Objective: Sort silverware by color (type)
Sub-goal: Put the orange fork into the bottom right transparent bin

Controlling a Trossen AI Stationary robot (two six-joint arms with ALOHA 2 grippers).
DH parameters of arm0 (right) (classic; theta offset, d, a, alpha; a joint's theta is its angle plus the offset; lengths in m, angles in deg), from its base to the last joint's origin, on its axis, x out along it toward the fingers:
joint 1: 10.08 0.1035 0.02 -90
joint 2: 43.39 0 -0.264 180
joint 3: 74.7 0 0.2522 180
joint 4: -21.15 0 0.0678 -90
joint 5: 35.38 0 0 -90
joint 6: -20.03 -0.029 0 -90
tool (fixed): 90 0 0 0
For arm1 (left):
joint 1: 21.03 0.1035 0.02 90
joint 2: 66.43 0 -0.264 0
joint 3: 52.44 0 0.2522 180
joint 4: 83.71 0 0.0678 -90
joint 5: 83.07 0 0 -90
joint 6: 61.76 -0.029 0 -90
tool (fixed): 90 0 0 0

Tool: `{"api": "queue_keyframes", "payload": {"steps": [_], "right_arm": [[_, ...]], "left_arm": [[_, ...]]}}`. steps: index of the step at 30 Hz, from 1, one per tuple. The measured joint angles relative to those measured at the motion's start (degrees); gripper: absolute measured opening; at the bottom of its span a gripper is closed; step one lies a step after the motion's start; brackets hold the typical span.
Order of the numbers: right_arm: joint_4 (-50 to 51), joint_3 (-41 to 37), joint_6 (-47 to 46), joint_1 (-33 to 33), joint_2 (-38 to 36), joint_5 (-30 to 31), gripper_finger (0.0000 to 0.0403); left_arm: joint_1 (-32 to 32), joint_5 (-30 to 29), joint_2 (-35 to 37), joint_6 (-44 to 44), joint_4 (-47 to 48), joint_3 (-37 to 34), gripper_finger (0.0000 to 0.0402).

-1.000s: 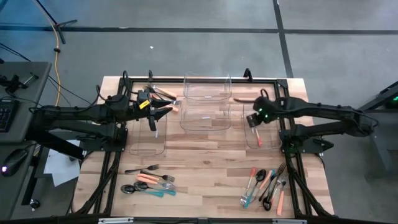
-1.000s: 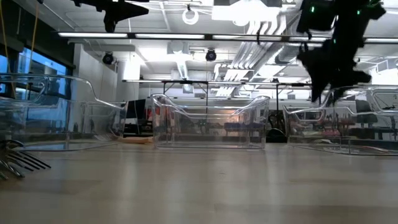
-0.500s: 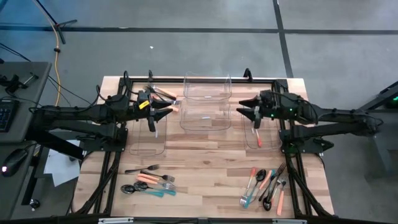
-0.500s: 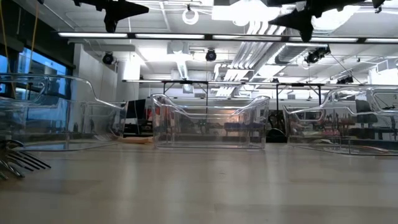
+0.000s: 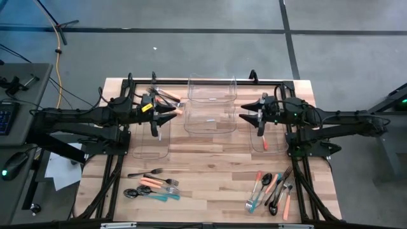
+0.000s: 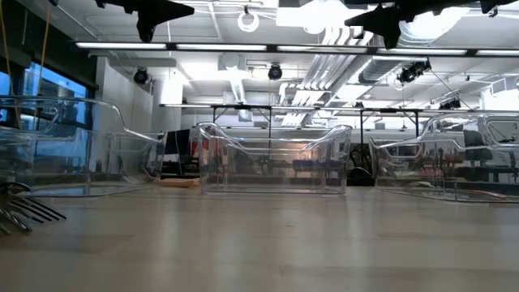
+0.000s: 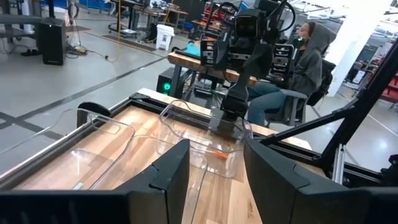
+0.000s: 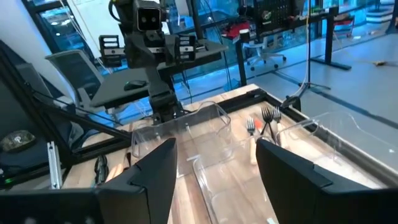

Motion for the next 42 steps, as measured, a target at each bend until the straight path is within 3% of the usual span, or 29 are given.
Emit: {"api": "queue_keyframes", "payload": {"steps": [7,13,19,23,26,34,42], "right_arm": [[0.12,0.0,-0.87,0.0,0.0,-0.78,0.0204],[2.9,2.38,-22.23,0.94,1.0,-3.3,0.0204],[23.17,12.29,-37.12,11.31,8.56,-6.76,0.0191],[40.02,19.46,-52.07,19.21,16.95,-10.6,0.0179],[46.63,21.88,-65.33,24.35,22.59,-11.65,0.0173],[47.5,22.23,-92.76,33.47,35.06,-15.17,0.0172],[45.4,22.23,-102.54,37.4,44.77,-21.64,0.0171]], "left_arm": [[0.0,-0.02,0.0,-0.01,0.04,0.0,0.014],[0.0,-0.09,0.0,0.53,-0.08,0.02,0.014],[0.02,-0.09,0.0,0.94,-0.35,0.02,0.014],[0.02,-0.09,0.0,0.96,-0.35,0.02,0.014],[0.02,-0.09,0.0,0.98,-0.35,0.02,0.014],[0.02,-0.09,0.0,0.99,-0.33,0.02,0.014],[0.02,-0.07,0.0,-1.47,-0.33,0.02,0.014]]}}
